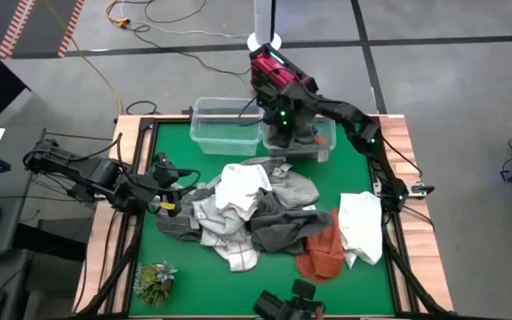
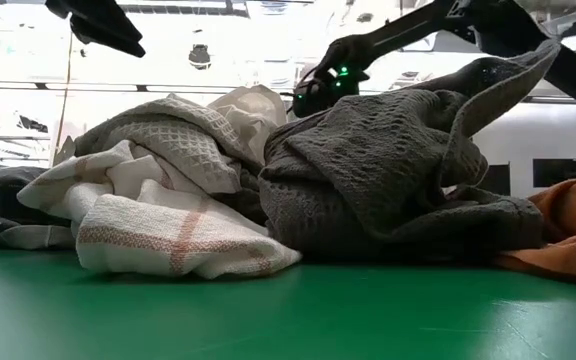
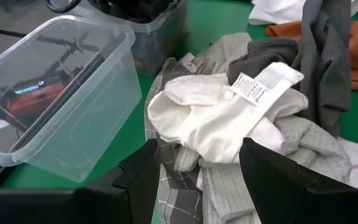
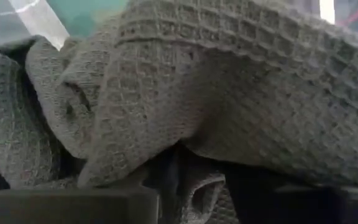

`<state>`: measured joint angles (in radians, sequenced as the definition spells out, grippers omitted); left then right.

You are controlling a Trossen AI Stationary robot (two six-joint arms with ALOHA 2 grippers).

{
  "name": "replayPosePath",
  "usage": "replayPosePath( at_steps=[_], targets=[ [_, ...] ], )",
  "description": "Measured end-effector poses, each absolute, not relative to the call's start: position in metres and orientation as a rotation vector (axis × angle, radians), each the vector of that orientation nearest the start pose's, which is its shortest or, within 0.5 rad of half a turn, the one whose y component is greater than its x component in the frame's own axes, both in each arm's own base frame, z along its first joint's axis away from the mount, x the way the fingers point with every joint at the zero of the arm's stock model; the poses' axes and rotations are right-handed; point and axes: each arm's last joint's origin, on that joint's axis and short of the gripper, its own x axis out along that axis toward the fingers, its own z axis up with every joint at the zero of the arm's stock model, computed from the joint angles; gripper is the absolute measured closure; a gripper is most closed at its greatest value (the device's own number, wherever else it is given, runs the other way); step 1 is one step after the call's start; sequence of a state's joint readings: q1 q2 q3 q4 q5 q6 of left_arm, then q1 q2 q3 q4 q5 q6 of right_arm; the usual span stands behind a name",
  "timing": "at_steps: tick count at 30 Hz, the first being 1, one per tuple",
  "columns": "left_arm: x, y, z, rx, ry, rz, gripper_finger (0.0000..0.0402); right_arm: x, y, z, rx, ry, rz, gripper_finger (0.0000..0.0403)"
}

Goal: Sort towels by color in basket
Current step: Put the black towel into the right transparent bin

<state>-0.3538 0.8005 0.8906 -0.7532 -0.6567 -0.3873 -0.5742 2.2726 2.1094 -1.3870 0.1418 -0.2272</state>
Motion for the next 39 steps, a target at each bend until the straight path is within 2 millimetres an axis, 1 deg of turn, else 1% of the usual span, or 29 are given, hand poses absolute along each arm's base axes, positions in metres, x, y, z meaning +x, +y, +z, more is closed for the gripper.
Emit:
replayPosePath(
  at_steps=[3,5,9,11,12,16,18,20,23,26,28,30,33,36,39],
  targets=[
    [0.143,-0.034,0.318,-0.059,0.522,0.403,0.0193,0.367,-0.242,0.234,0.176,1.592,-0.400,0.0260],
    [0.142,-0.034,0.318,-0.060,0.524,0.404,0.0193,0.363,-0.240,0.247,0.170,1.568,-0.425,0.0263],
    [0.145,-0.035,0.321,-0.077,0.484,0.398,0.0193,0.340,-0.233,0.302,0.142,1.438,-0.483,0.0263],
    [0.147,-0.035,0.324,-0.059,0.456,0.383,0.0194,0.329,-0.229,0.322,0.129,1.395,-0.497,0.0258],
    [0.148,-0.036,0.326,-0.043,0.446,0.376,0.0194,0.324,-0.228,0.329,0.128,1.380,-0.505,0.0253],
    [0.151,-0.037,0.329,0.025,0.414,0.350,0.0194,0.308,-0.222,0.347,0.163,1.370,-0.532,0.0227],
    [0.152,-0.037,0.327,0.046,0.409,0.343,0.0194,0.305,-0.221,0.351,0.188,1.353,-0.512,0.0210],
    [0.155,-0.038,0.321,0.053,0.393,0.339,0.0194,0.309,-0.221,0.350,0.213,1.314,-0.483,0.0195],
    [0.158,-0.040,0.300,0.061,0.397,0.336,0.0194,0.324,-0.215,0.349,0.215,1.235,-0.427,0.0182],
    [0.156,-0.039,0.279,0.052,0.422,0.333,0.0194,0.334,-0.194,0.358,0.165,1.181,-0.375,0.0180],
    [0.150,-0.039,0.273,0.024,0.409,0.328,0.0194,0.340,-0.175,0.367,0.112,1.139,-0.331,0.0180],
    [0.143,-0.038,0.273,-0.003,0.376,0.315,0.0194,0.345,-0.152,0.377,0.046,1.108,-0.271,0.0181],
    [0.130,-0.036,0.277,-0.041,0.325,0.287,0.0194,0.355,-0.110,0.387,-0.064,1.068,-0.156,0.0181],
    [0.118,-0.033,0.280,-0.110,0.289,0.276,0.0194,0.362,-0.069,0.388,-0.125,1.069,-0.068,0.0181],
    [0.109,-0.031,0.279,-0.189,0.294,0.278,0.0194,0.365,-0.034,0.387,-0.176,1.091,-0.012,0.0181]
  ],
)
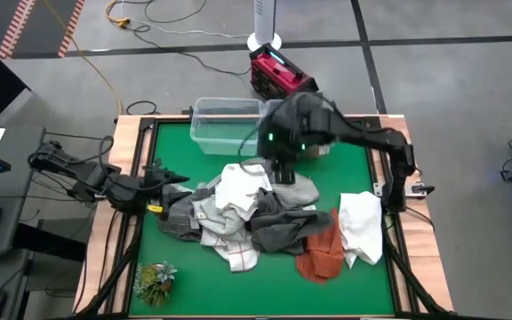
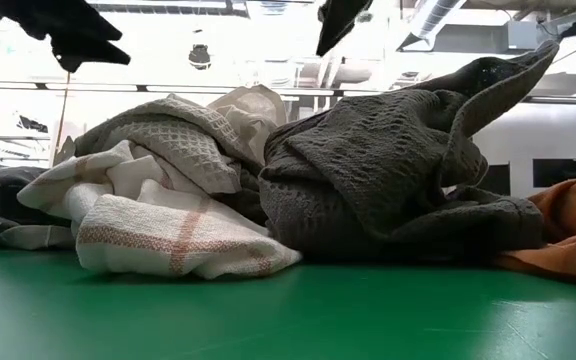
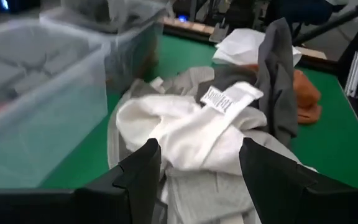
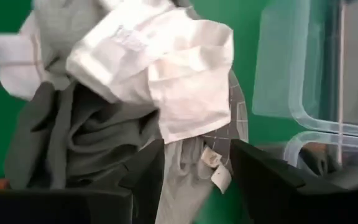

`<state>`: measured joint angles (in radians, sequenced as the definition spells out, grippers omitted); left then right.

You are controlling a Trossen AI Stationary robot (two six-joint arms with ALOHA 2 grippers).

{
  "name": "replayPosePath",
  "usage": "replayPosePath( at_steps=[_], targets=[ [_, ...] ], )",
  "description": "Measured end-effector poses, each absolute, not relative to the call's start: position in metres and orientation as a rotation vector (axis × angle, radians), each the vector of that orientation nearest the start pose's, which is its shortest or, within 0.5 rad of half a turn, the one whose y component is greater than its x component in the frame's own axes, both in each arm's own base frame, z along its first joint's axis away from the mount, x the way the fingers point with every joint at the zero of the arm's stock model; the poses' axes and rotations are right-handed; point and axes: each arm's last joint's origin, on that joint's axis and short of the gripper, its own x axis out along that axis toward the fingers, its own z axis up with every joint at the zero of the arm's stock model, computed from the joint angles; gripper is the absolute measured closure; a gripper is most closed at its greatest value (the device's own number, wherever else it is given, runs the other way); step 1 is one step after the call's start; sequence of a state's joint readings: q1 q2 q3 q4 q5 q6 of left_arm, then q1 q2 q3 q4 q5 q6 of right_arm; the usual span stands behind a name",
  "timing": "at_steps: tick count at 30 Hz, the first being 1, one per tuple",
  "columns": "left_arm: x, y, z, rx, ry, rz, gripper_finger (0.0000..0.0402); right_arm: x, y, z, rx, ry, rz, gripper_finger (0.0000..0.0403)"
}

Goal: Sort towels by color in basket
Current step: Put the black towel into the right transparent bin

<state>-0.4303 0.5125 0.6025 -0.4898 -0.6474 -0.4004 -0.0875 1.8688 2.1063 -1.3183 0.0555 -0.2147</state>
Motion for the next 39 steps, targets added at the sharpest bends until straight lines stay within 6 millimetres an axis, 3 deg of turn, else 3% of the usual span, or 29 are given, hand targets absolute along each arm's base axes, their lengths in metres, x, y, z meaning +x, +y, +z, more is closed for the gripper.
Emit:
replayPosePath(
  at_steps=[5,10,15,21,25,29,39],
  targets=[
    [0.104,-0.031,0.274,-0.245,0.345,0.269,0.0194,0.370,0.015,0.378,-0.277,1.131,0.022,0.0181],
    [0.111,-0.037,0.266,-0.279,0.447,0.201,0.0193,0.364,0.043,0.346,-0.270,1.128,0.035,0.0182],
    [0.123,-0.044,0.257,-0.245,0.524,0.193,0.0193,0.340,0.053,0.304,-0.202,1.130,0.003,0.0182],
    [0.132,-0.049,0.252,-0.219,0.567,0.204,0.0193,0.302,0.081,0.303,-0.110,1.047,-0.038,0.0182],
    [0.136,-0.050,0.257,-0.218,0.549,0.196,0.0193,0.290,0.109,0.291,-0.189,1.021,-0.084,0.0182],
    [0.138,-0.048,0.259,-0.199,0.544,0.216,0.0193,0.302,0.123,0.255,-0.264,1.049,-0.120,0.0182],
    [0.139,-0.041,0.260,-0.216,0.518,0.300,0.0193,0.346,0.122,0.184,-0.241,1.131,-0.129,0.0191]
  ],
)
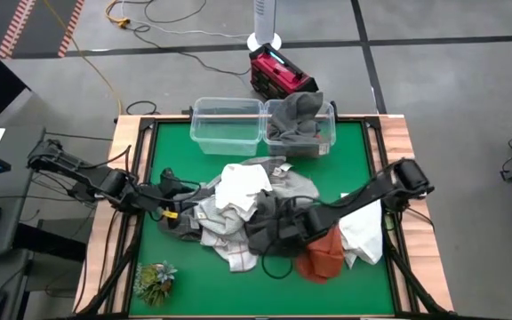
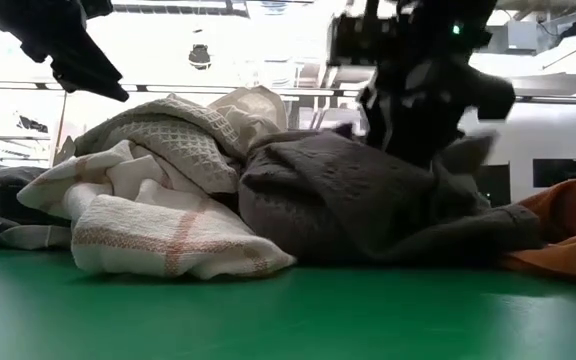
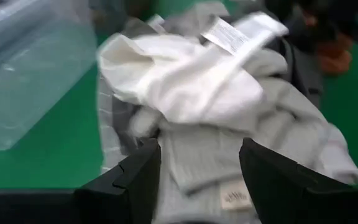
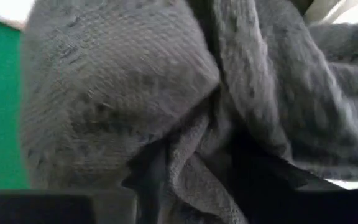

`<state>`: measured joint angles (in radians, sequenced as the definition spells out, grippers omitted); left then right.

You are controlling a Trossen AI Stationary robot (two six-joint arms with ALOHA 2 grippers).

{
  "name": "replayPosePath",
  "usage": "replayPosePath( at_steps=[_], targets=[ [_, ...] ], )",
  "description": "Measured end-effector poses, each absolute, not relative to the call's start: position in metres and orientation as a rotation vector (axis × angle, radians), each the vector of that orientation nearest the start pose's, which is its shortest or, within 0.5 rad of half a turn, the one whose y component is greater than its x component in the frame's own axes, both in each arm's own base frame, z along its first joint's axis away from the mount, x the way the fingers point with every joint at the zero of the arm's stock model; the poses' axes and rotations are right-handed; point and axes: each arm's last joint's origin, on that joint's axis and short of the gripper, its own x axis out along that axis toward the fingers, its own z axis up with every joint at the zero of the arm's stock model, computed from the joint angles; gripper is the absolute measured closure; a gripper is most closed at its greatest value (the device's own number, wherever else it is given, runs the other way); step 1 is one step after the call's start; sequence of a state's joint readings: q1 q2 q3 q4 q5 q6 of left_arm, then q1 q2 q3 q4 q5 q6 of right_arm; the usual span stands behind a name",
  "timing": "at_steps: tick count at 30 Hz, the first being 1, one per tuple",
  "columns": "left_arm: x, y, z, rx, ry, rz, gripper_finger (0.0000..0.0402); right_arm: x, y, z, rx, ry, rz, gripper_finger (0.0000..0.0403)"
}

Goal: Sort towels by color in basket
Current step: Put the black towel into the right transparent bin

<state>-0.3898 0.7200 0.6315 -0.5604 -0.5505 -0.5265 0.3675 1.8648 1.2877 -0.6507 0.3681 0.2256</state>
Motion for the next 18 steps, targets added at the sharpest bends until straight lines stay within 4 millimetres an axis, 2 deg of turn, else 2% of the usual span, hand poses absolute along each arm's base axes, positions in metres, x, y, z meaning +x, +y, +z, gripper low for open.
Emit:
replayPosePath(
  at_steps=[2,5,8,9,11,18],
  targets=[
    [0.140,-0.040,0.260,-0.238,0.507,0.319,0.0193,0.348,0.121,0.177,-0.230,1.150,-0.142,0.0212],
    [0.139,-0.040,0.260,-0.241,0.512,0.320,0.0193,0.350,0.122,0.171,-0.226,1.161,-0.138,0.0278],
    [0.139,-0.040,0.260,-0.242,0.513,0.319,0.0193,0.348,0.120,0.178,-0.200,1.168,-0.114,0.0367],
    [0.139,-0.040,0.260,-0.242,0.513,0.319,0.0193,0.345,0.118,0.184,-0.197,1.170,-0.114,0.0380],
    [0.139,-0.040,0.260,-0.227,0.515,0.317,0.0193,0.335,0.112,0.201,-0.190,1.177,-0.145,0.0381],
    [0.139,-0.040,0.260,-0.204,0.521,0.311,0.0194,0.276,0.091,0.302,-0.226,0.961,-0.421,0.0383]
  ],
)
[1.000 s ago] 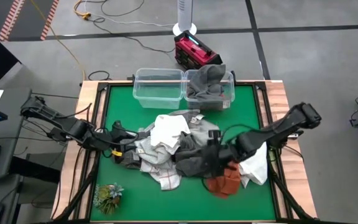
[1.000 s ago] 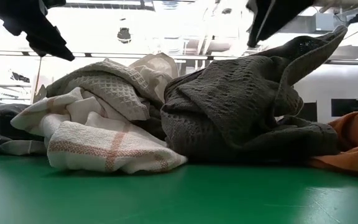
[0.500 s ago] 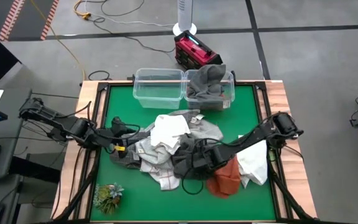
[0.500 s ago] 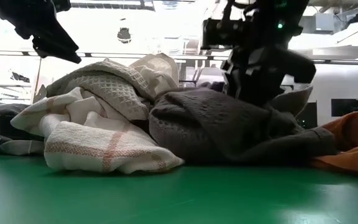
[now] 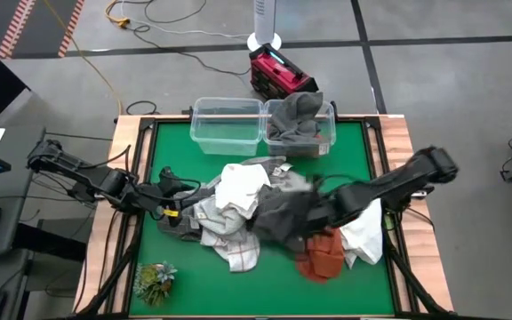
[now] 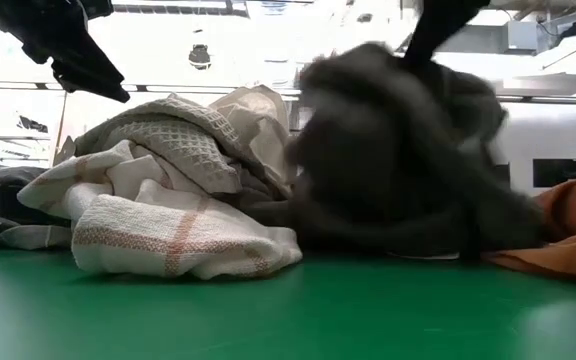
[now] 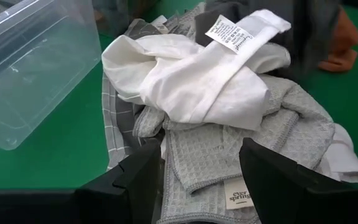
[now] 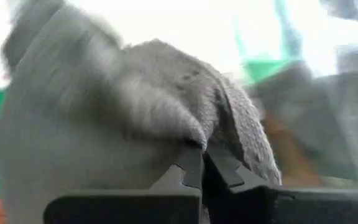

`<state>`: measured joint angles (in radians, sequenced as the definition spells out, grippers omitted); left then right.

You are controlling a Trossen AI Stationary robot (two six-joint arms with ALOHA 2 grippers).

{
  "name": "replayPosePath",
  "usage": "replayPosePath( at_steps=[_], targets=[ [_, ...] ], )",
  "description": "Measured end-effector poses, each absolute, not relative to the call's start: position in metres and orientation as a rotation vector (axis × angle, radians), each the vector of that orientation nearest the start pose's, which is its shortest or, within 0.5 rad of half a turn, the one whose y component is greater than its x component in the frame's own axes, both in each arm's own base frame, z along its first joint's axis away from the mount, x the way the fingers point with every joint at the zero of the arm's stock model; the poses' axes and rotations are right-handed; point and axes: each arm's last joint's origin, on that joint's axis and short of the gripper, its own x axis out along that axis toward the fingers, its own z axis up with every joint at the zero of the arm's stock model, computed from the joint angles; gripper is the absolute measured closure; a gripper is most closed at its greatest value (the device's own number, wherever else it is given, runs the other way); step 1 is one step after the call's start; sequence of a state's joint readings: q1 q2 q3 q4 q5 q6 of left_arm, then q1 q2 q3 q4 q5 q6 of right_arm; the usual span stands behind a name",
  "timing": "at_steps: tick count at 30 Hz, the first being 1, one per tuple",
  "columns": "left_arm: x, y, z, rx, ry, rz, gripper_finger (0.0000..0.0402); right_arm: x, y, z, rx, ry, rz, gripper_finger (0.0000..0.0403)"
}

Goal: Sort towels by color in basket
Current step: Put the black towel into the right transparent bin

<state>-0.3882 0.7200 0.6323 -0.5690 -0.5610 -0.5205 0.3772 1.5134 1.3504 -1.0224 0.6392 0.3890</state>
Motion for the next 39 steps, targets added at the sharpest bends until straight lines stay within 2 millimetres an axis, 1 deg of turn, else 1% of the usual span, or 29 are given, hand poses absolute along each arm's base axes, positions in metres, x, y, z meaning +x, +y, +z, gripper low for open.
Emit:
replayPosePath(
  at_steps=[4,6,8,10,14,18,22,27,30,33,36,39],
  targets=[
    [0.139,-0.040,0.260,-0.203,0.522,0.310,0.0194,0.247,0.064,0.352,-0.218,0.778,-0.577,0.0383],
    [0.139,-0.040,0.259,-0.203,0.522,0.310,0.0194,0.233,0.051,0.371,-0.213,0.717,-0.622,0.0383],
    [0.139,-0.040,0.259,-0.203,0.522,0.310,0.0194,0.222,0.039,0.383,-0.192,0.676,-0.643,0.0383],
    [0.139,-0.040,0.259,-0.203,0.522,0.310,0.0194,0.214,0.028,0.389,-0.168,0.670,-0.665,0.0382],
    [0.139,-0.040,0.259,-0.203,0.523,0.310,0.0194,0.211,0.013,0.389,-0.159,0.712,-0.664,0.0380],
    [0.139,-0.040,0.259,-0.203,0.523,0.310,0.0194,0.219,0.009,0.383,-0.206,0.758,-0.666,0.0380],
    [0.139,-0.040,0.259,-0.203,0.523,0.309,0.0194,0.222,0.002,0.384,-0.253,0.762,-0.677,0.0379],
    [0.139,-0.040,0.259,-0.203,0.523,0.309,0.0193,0.219,-0.010,0.390,-0.210,0.768,-0.647,0.0380],
    [0.139,-0.040,0.259,-0.203,0.523,0.309,0.0193,0.219,-0.013,0.393,-0.217,0.774,-0.634,0.0379],
    [0.139,-0.040,0.259,-0.203,0.523,0.309,0.0193,0.219,-0.017,0.395,-0.188,0.769,-0.612,0.0379],
    [0.139,-0.040,0.259,-0.203,0.523,0.309,0.0193,0.219,-0.021,0.395,-0.123,0.774,-0.572,0.0379],
    [0.139,-0.040,0.259,-0.203,0.523,0.309,0.0193,0.224,-0.025,0.391,-0.068,0.791,-0.549,0.0379]
  ],
)
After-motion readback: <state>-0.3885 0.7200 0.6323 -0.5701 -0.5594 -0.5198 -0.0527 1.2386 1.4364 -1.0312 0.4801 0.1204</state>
